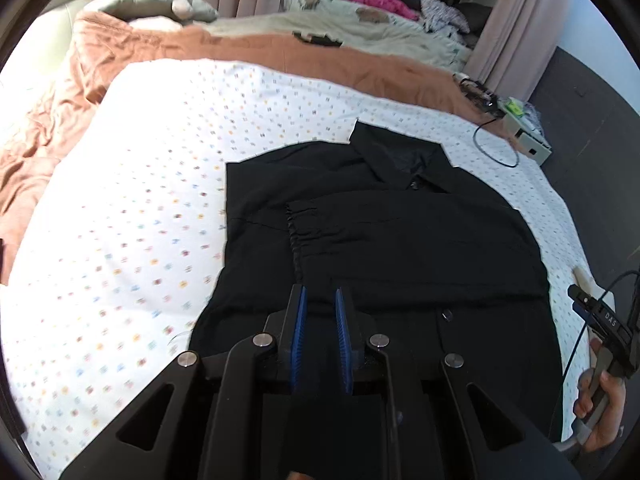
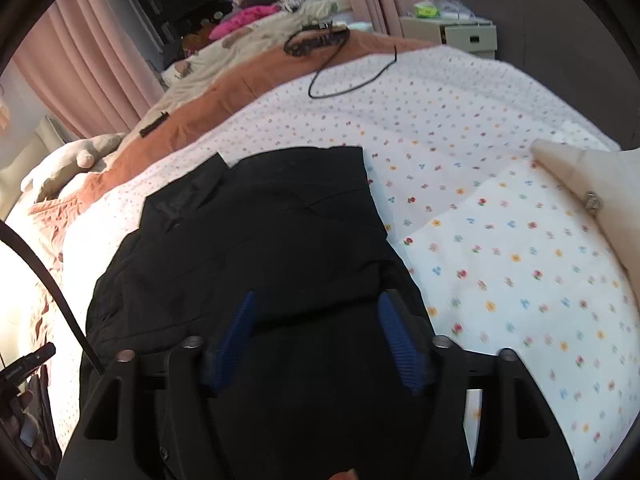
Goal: Fold large clothes
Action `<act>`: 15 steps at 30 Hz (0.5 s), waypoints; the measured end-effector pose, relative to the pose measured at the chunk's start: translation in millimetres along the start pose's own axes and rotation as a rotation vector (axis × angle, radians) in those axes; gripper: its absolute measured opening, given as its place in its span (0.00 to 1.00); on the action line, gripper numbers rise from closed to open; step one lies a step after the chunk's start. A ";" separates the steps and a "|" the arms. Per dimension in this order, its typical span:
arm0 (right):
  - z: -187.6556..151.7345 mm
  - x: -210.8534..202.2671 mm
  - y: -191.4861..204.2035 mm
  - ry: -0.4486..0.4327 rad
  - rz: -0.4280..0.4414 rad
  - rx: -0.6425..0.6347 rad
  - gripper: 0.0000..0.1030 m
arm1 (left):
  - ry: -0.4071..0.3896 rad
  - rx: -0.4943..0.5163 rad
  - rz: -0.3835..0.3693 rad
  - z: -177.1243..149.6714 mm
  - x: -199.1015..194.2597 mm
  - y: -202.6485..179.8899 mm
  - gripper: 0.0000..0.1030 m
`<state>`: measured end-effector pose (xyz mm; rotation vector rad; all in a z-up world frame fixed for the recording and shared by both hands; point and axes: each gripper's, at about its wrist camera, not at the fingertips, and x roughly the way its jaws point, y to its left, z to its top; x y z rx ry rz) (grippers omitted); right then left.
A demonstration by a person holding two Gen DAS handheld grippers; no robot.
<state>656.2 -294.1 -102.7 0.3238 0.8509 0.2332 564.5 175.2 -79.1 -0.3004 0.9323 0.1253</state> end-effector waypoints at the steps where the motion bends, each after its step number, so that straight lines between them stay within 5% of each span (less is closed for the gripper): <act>1: -4.5 -8.9 0.8 -0.012 0.004 -0.002 0.80 | -0.012 0.012 0.009 -4.7 -12.6 1.5 0.16; 5: -31.2 -35.1 1.4 0.009 0.041 -0.004 0.82 | -0.049 0.040 0.029 -21.2 -53.8 9.1 0.20; 7: -44.9 -44.2 1.4 0.031 0.041 -0.015 0.86 | -0.067 0.036 0.020 -26.4 -69.3 12.8 0.63; 8: -53.4 -51.2 0.8 0.035 0.036 -0.022 0.88 | -0.083 0.032 0.006 -30.9 -78.5 15.6 1.00; 15: -75.5 -111.7 -19.2 -0.019 0.050 -0.019 0.89 | -0.163 0.026 -0.023 -66.0 -137.4 24.7 1.00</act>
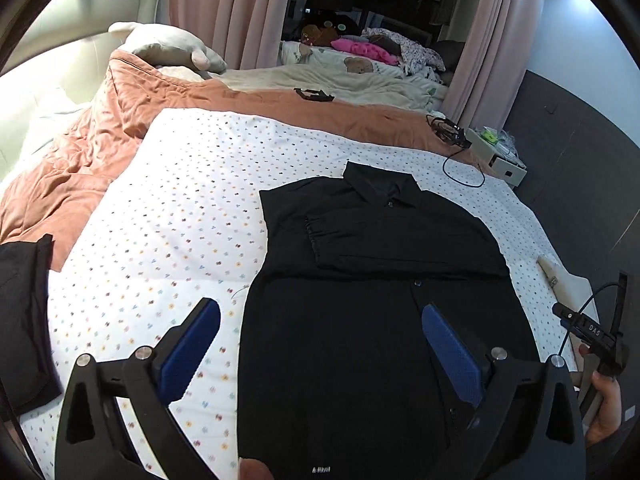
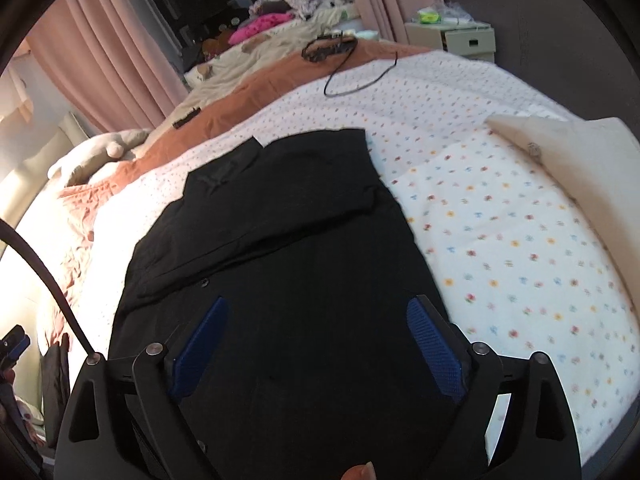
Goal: Fold large clothes
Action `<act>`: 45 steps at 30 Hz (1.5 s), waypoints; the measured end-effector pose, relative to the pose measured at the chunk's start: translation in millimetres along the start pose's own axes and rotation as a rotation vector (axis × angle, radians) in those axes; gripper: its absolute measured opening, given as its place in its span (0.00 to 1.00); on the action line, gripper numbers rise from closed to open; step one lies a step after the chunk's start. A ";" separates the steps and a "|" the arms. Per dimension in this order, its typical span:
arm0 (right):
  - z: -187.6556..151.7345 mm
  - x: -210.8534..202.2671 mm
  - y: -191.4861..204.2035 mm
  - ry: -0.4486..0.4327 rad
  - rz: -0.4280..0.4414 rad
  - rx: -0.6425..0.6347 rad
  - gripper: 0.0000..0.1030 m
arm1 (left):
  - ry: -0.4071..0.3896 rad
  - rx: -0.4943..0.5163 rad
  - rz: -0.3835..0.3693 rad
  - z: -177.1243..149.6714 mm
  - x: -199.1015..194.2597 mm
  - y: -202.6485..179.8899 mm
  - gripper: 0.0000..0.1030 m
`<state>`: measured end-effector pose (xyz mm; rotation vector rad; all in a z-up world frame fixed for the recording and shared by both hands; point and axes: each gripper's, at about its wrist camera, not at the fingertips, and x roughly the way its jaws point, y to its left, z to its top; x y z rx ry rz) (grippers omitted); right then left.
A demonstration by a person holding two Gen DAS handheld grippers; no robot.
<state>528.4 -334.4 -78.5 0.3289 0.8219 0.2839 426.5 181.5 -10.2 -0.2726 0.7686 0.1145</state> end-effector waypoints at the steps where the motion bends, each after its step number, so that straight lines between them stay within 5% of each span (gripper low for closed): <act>1: -4.1 -10.5 -2.2 -0.013 -0.004 -0.013 0.89 | -0.004 0.002 0.001 -3.7 -5.4 0.7 1.00; 15: -65.5 -109.5 -20.4 -0.100 -0.025 -0.129 0.89 | -0.117 -0.029 0.037 -68.4 -90.2 13.2 1.00; 24: -99.6 -160.0 -32.3 -0.135 -0.029 -0.186 0.89 | -0.120 0.003 0.072 -116.7 -133.6 13.3 1.00; 45: -174.2 -216.8 -73.5 -0.102 -0.066 -0.186 0.89 | -0.196 -0.039 0.096 -224.9 -163.9 35.2 1.00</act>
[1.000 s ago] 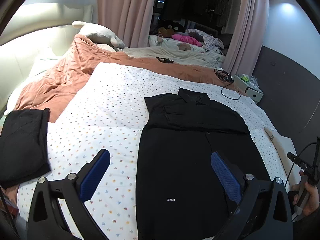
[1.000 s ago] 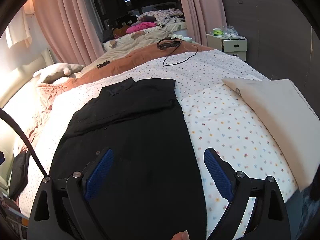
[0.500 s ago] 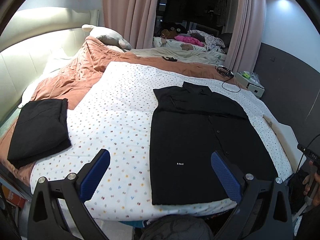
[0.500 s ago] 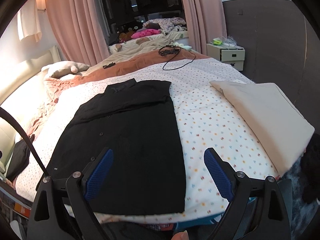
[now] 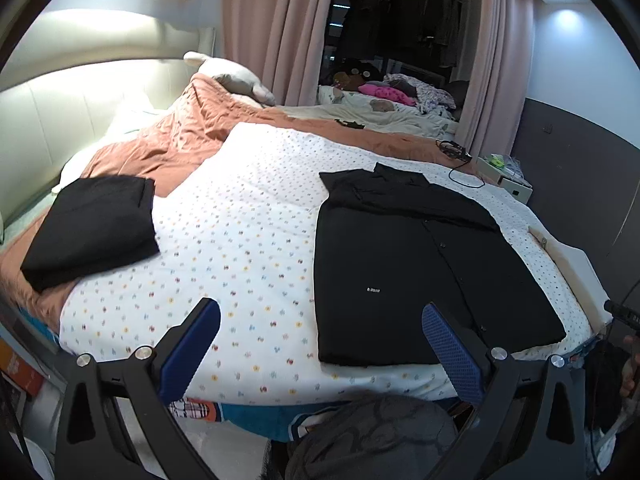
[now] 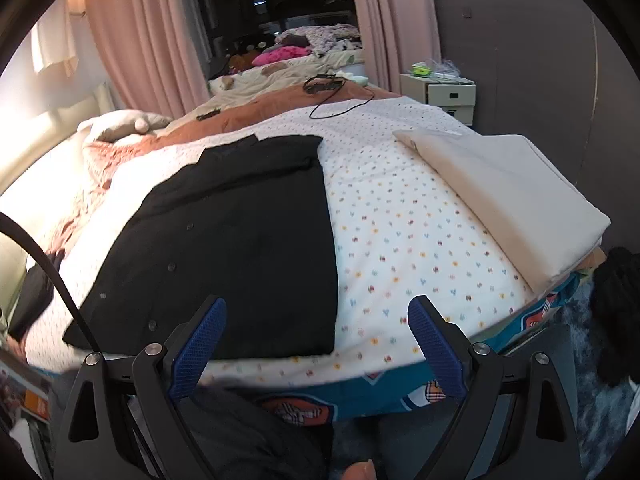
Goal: Fold large clothes
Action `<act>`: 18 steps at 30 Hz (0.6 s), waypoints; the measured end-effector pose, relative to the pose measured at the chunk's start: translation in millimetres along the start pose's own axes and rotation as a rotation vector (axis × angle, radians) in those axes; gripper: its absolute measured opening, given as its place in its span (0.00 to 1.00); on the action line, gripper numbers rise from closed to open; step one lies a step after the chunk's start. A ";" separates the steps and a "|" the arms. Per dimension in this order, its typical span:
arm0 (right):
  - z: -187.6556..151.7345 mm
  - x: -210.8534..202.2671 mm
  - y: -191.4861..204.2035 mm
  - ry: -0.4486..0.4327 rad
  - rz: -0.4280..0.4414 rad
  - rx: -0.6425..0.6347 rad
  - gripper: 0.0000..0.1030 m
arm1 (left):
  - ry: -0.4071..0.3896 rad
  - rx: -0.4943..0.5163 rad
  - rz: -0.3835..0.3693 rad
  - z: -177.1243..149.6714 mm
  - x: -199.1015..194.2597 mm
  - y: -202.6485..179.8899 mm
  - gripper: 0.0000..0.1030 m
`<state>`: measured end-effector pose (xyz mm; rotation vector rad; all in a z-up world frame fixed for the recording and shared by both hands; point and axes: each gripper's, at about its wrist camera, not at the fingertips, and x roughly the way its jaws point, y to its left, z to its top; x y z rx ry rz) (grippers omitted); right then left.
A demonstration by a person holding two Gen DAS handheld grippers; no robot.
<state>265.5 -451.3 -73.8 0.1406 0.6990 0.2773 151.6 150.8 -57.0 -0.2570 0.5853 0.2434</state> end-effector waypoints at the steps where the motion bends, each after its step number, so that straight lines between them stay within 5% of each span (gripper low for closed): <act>1: -4.2 0.1 -1.3 0.005 0.002 -0.003 0.89 | 0.010 -0.009 -0.008 -4.3 1.7 1.4 1.00; 8: -17.3 3.0 -14.4 0.038 0.038 0.042 0.89 | 0.138 -0.086 -0.050 -28.4 24.8 12.9 1.00; 13: -21.8 11.4 -19.7 0.065 0.075 0.074 0.89 | 0.147 -0.105 -0.098 -37.4 40.1 15.1 1.00; 18: -21.8 31.4 -21.1 0.098 0.107 0.112 0.88 | 0.222 -0.118 -0.122 -35.9 75.2 8.2 0.77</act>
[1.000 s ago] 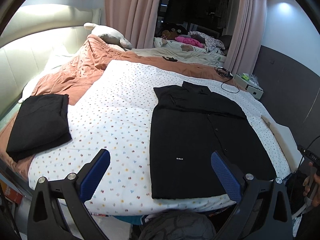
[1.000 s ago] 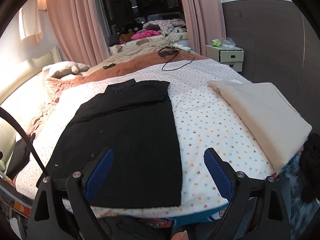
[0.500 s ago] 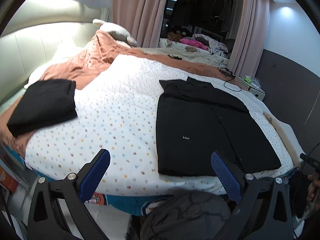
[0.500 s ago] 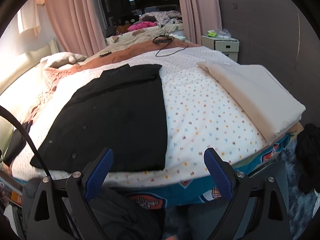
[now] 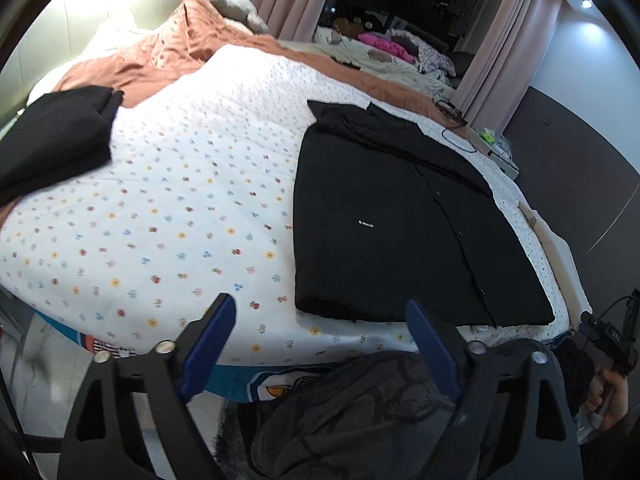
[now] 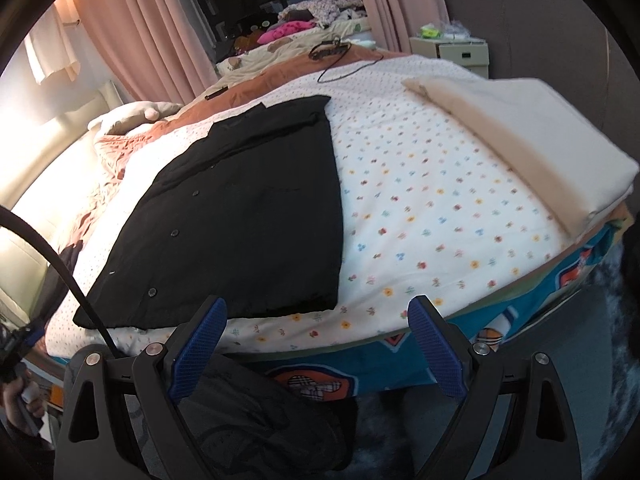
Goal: Fold large clothes
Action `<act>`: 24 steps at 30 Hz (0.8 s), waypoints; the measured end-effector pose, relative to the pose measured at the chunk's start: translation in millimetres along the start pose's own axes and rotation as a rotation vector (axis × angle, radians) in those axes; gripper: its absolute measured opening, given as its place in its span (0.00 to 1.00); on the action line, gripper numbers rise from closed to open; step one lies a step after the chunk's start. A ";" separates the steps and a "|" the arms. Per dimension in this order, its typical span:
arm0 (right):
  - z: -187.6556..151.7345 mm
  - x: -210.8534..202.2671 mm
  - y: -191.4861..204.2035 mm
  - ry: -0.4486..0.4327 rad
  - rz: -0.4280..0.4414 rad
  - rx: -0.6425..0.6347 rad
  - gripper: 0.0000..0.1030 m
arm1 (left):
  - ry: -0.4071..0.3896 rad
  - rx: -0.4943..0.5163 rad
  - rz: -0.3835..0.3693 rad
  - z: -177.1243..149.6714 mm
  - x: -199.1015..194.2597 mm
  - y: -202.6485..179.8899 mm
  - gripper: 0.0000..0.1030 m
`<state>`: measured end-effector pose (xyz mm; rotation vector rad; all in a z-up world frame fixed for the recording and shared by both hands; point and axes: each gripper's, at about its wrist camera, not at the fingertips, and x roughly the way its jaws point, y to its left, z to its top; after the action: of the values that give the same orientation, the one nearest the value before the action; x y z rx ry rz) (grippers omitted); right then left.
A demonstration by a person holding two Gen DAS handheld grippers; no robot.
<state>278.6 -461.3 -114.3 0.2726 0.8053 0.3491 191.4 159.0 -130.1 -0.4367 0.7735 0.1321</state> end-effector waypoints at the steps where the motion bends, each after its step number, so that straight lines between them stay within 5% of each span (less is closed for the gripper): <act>1: 1.1 5.2 -1.1 0.009 0.008 0.008 0.86 | 0.016 -0.006 -0.006 1.4 7.2 -0.2 0.75; 4: 2.1 22.8 0.8 0.043 0.030 0.036 0.69 | 0.061 -0.023 -0.024 6.1 30.9 -0.2 0.70; 16: 12.9 80.0 -7.4 0.144 0.111 0.151 0.55 | 0.177 -0.106 -0.020 17.7 88.5 22.4 0.50; 24: 15.9 102.7 -35.2 0.137 0.281 0.357 0.36 | 0.220 -0.248 -0.186 15.9 96.1 41.4 0.45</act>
<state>363.3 -453.4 -183.6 0.7062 0.9662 0.4909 258.8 199.0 -201.2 -0.7650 0.9324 0.0049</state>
